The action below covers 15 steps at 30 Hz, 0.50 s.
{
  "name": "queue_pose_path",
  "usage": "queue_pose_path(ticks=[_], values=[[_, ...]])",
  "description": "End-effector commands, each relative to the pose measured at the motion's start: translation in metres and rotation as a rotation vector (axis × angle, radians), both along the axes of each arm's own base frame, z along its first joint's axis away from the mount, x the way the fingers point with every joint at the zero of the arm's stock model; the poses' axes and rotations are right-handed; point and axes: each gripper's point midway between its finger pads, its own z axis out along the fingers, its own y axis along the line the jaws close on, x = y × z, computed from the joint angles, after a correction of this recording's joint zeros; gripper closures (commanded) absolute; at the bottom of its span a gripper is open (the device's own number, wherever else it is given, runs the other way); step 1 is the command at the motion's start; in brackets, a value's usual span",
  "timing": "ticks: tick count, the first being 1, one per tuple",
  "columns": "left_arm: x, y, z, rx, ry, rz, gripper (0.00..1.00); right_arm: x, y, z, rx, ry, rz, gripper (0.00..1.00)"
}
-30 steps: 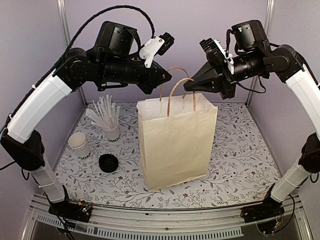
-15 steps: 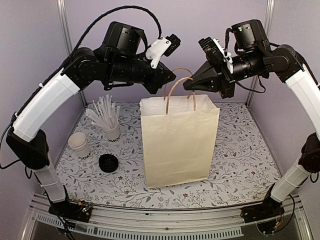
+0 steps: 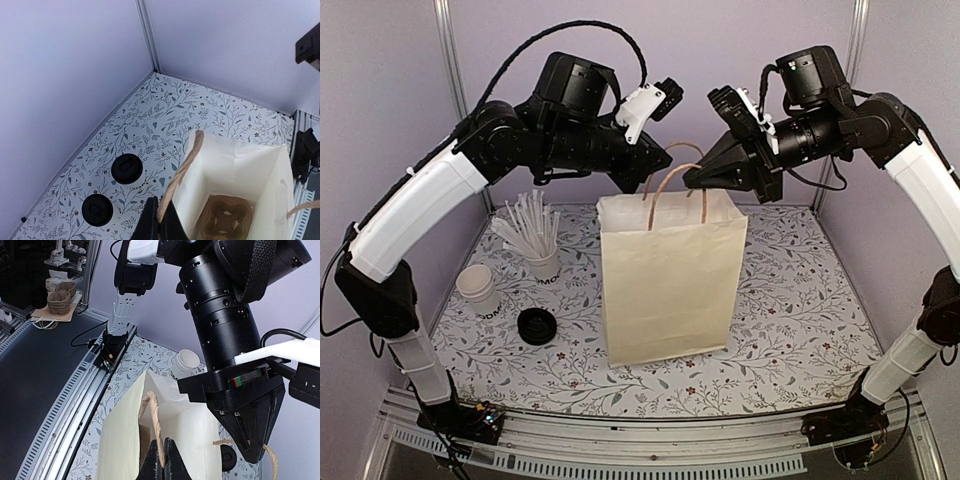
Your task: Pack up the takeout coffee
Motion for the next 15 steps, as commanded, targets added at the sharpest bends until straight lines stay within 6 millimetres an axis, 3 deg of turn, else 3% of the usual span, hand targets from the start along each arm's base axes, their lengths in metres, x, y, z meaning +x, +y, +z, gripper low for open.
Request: queue_pose_path(ticks=[1, 11, 12, 13, 14, 15], values=[[0.006, 0.001, 0.001, -0.023, -0.009, -0.001, 1.0, -0.003, -0.002, 0.004, 0.011, -0.006, -0.008, 1.0], [0.012, -0.001, -0.015, -0.009, 0.003, -0.015, 1.0, 0.002, -0.001, -0.011, -0.024, 0.006, -0.029, 1.0], [0.012, -0.001, -0.019, -0.003, 0.008, -0.014, 0.88, 0.003, -0.001, -0.013, -0.03, 0.009, -0.032, 0.97], [0.014, 0.0, -0.023, 0.004, 0.014, -0.004, 0.59, 0.004, -0.001, -0.016, -0.039, 0.012, -0.035, 0.81], [0.017, 0.002, -0.028, 0.013, 0.021, 0.014, 0.39, 0.005, -0.001, -0.019, -0.048, 0.008, -0.04, 0.65], [0.019, 0.005, -0.032, 0.024, 0.029, 0.029, 0.26, 0.007, -0.001, -0.021, -0.058, 0.01, -0.046, 0.54]])
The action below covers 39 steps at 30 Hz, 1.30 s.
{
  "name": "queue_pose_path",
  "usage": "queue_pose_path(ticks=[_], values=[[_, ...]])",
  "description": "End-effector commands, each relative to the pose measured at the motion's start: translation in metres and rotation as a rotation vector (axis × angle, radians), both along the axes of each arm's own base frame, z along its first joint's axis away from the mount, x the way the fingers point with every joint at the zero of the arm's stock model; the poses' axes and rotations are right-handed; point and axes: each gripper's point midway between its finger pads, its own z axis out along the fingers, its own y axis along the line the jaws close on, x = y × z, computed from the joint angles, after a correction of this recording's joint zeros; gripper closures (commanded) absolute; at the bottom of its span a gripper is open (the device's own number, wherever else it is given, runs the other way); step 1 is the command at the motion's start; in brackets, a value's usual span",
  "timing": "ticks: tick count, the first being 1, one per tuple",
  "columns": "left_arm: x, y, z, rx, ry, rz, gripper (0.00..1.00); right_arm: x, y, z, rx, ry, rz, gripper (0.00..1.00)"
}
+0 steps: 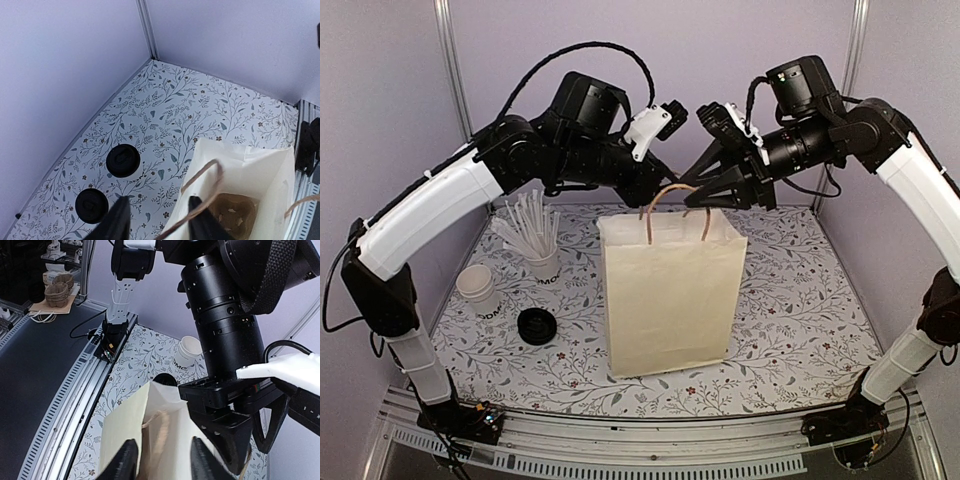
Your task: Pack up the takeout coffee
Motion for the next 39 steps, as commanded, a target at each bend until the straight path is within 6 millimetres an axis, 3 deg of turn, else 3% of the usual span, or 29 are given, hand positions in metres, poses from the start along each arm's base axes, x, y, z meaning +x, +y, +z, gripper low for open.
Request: queue_pose_path(ticks=[1, 4, 10, 13, 19, 23, 27, 32, 34, 39], values=[[0.009, 0.013, 0.002, -0.013, 0.004, 0.048, 0.2, 0.003, -0.003, -0.002, -0.015, -0.021, -0.031, 0.44], [0.014, 0.025, 0.008, -0.023, 0.015, 0.073, 0.02, 0.008, -0.008, -0.003, -0.023, -0.035, -0.059, 0.26], [-0.007, 0.045, 0.048, -0.123, 0.009, 0.018, 0.0, 0.004, -0.023, 0.014, 0.018, -0.013, -0.052, 0.19], [-0.027, 0.057, 0.054, -0.149, 0.031, -0.027, 0.0, 0.007, -0.029, 0.005, 0.003, 0.012, -0.063, 0.2], [-0.043, 0.077, 0.014, -0.08, 0.096, -0.028, 0.02, -0.017, -0.034, -0.03, -0.048, 0.1, 0.038, 0.25], [-0.054, 0.066, -0.018, -0.021, 0.174, -0.106, 0.02, -0.058, -0.033, -0.044, -0.082, 0.178, 0.196, 0.24], [-0.06, 0.051, -0.038, 0.049, 0.201, -0.16, 0.04, -0.071, -0.028, -0.071, -0.151, 0.192, 0.214, 0.23], [-0.058, 0.036, -0.045, 0.073, 0.191, -0.198, 0.14, -0.075, -0.015, -0.101, -0.217, 0.169, 0.185, 0.23], [-0.057, 0.031, -0.045, 0.069, 0.183, -0.209, 0.21, -0.067, -0.007, -0.104, -0.218, 0.165, 0.158, 0.28], [-0.056, 0.031, -0.03, 0.04, 0.15, -0.202, 0.25, -0.059, 0.006, -0.098, -0.197, 0.194, 0.13, 0.39]])
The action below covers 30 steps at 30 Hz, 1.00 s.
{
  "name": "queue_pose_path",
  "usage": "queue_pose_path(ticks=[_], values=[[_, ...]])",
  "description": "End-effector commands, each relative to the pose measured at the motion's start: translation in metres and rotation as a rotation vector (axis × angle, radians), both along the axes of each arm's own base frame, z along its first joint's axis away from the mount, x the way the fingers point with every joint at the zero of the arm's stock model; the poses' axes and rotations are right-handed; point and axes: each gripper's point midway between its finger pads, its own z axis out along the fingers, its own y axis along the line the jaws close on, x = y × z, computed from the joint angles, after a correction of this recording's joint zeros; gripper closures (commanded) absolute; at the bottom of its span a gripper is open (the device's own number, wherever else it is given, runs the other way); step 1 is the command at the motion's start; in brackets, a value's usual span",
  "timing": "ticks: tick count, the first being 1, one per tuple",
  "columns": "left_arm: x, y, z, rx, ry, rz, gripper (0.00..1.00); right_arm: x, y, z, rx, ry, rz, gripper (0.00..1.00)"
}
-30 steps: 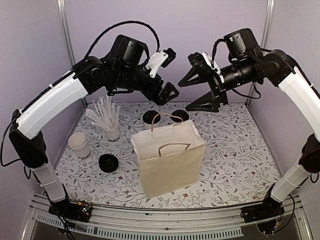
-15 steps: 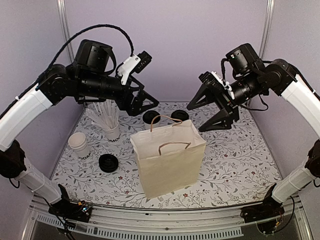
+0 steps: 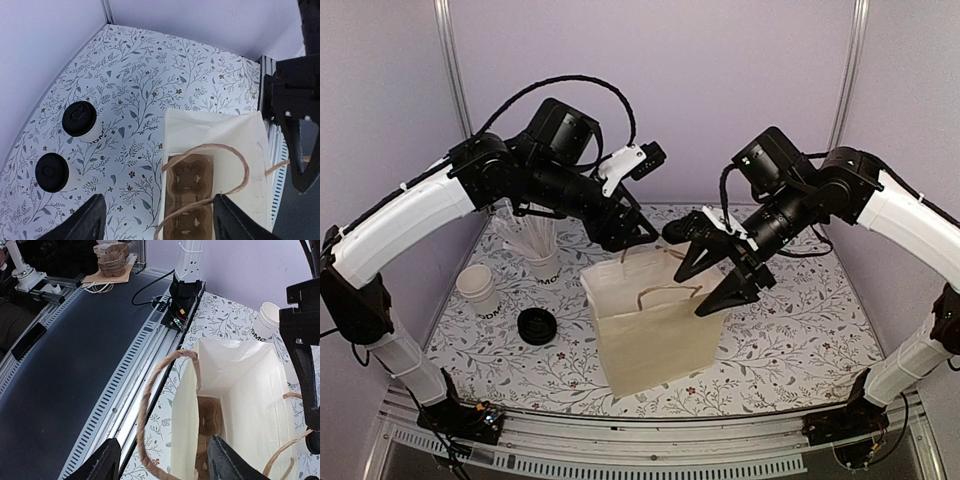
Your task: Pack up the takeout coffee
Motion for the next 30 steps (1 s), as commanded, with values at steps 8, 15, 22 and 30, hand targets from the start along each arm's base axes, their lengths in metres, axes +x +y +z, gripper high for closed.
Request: queue_pose_path(ticks=[8, 15, 22, 30], values=[[-0.027, 0.028, 0.042, -0.089, -0.109, -0.029, 0.13, 0.019, 0.018, 0.024, 0.063, -0.041, -0.07, 0.91], [-0.017, 0.01, 0.021, -0.044, -0.132, -0.059, 0.15, 0.021, 0.02, 0.025, 0.056, -0.042, -0.074, 0.95], [-0.006, -0.012, 0.013, -0.002, -0.156, -0.107, 0.25, 0.024, 0.02, 0.025, 0.049, -0.053, -0.087, 0.96], [0.004, -0.025, 0.067, -0.147, -0.23, -0.069, 1.0, 0.034, 0.02, 0.056, 0.105, -0.16, -0.121, 1.0]])
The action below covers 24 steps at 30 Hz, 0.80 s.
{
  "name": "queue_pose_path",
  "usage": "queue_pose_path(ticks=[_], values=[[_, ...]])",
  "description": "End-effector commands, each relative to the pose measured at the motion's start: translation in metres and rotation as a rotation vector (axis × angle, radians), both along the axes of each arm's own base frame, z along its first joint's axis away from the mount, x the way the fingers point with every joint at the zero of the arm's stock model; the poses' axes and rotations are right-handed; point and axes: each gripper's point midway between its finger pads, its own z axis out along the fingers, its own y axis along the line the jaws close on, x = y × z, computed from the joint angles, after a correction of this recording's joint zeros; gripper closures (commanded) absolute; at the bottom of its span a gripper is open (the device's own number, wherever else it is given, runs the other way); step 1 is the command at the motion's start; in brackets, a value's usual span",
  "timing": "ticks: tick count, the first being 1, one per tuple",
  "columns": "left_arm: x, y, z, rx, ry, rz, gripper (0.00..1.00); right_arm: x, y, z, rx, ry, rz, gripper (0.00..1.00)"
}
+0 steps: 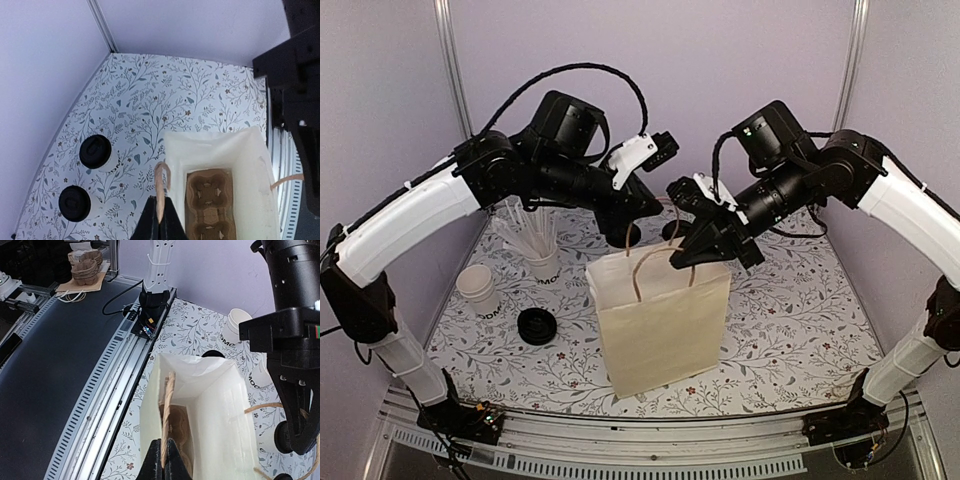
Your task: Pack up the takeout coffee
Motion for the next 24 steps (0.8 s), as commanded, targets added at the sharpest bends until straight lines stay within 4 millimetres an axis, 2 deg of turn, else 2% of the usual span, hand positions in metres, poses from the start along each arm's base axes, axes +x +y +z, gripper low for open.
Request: queue_pose_path(ticks=[1, 3, 6, 9, 12, 16, 24], values=[[-0.002, -0.006, 0.057, -0.158, -0.079, 0.001, 1.0, 0.007, 0.0, 0.038, 0.07, -0.105, -0.029, 1.0], [-0.003, -0.005, 0.069, -0.193, -0.083, 0.008, 1.0, 0.007, 0.0, 0.061, 0.11, -0.134, -0.029, 1.0], [-0.005, -0.005, 0.086, -0.237, -0.082, 0.009, 1.0, 0.003, 0.0, 0.08, 0.155, -0.15, -0.009, 1.0], [-0.007, -0.004, 0.105, -0.282, -0.088, 0.006, 1.0, 0.001, 0.001, 0.088, 0.174, -0.156, 0.004, 1.0], [-0.009, -0.002, 0.116, -0.305, -0.1, 0.004, 1.0, 0.001, 0.003, 0.092, 0.18, -0.156, 0.011, 1.0], [-0.008, -0.002, 0.118, -0.302, -0.109, 0.008, 1.0, 0.001, 0.004, 0.094, 0.184, -0.153, 0.018, 1.0], [-0.001, 0.0, 0.106, -0.255, -0.113, 0.038, 1.0, 0.004, 0.006, 0.087, 0.164, -0.147, 0.014, 1.0]])
